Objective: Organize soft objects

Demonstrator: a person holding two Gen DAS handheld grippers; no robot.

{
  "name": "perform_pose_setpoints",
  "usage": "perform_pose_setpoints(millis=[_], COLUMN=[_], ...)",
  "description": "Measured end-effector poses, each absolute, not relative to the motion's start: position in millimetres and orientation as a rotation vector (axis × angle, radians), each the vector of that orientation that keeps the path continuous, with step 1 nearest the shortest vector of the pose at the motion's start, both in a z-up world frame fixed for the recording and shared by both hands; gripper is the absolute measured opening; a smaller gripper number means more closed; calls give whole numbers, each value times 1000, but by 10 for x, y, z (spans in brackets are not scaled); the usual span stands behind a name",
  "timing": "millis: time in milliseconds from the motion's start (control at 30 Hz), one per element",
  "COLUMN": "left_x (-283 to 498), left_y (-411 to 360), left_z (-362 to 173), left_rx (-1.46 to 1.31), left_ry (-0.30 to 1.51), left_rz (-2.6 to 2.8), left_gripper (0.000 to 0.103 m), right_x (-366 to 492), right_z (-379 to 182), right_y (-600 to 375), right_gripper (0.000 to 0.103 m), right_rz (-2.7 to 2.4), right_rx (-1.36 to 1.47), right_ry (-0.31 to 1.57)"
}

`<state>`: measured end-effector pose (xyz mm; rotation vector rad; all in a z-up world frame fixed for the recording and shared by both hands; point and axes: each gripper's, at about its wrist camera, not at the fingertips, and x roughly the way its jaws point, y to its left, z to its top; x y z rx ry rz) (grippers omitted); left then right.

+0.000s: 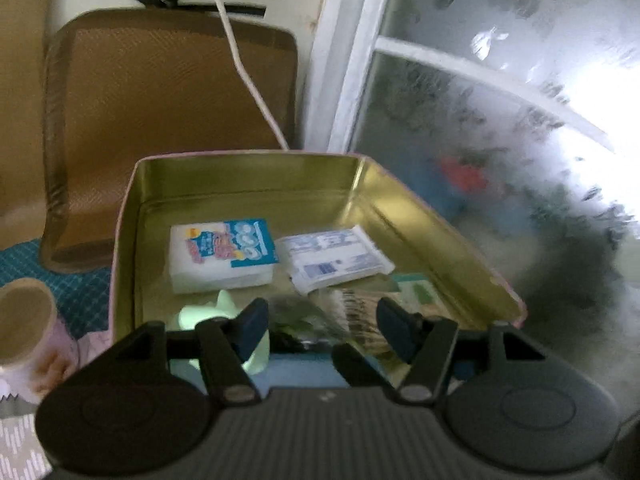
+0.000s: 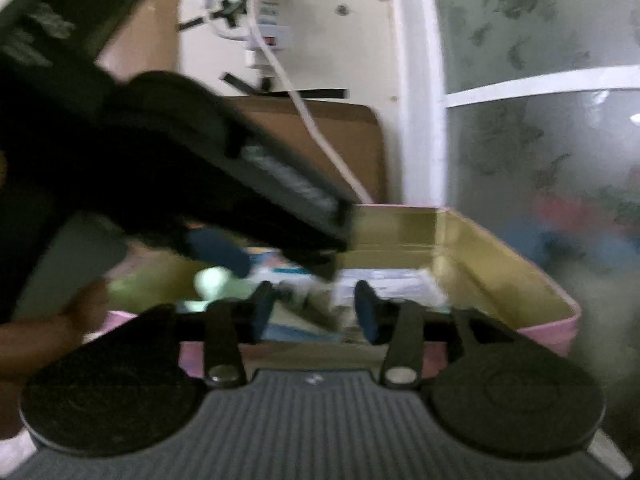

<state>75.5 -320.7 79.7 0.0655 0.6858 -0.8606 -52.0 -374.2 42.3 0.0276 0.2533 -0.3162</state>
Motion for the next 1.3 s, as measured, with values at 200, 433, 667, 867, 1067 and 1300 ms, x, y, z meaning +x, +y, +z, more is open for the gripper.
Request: perform_pose_setpoints(millis=[200,433,667,867,1067,1300], left_x=[352,209,396,399,402,512], left_y=[-2542,-1516,-531,-352,-252,-66], left_z=[871,583,236,39,51,29], left_rx=[27,4,-52,46,-39,-162], left_ry=[601,584,687,652,648,684], left_rz=[-909,-754,-544,-511,-599,-637], left_gripper=[65,76,70,72,76,83], right_x=[-960,-1054,-564,79,1365,2568], right_z=[482,465,490,813,980,772], right_y=[-3604,-3284,-2724,-2262,-1601,-975], right_gripper=[49,48,28,31,62,83], right_rz=[-303,-154,101,221,388,370], right_rx=[56,112,86,8,-109,-428], right_ry=[162,190,347,380,630,898])
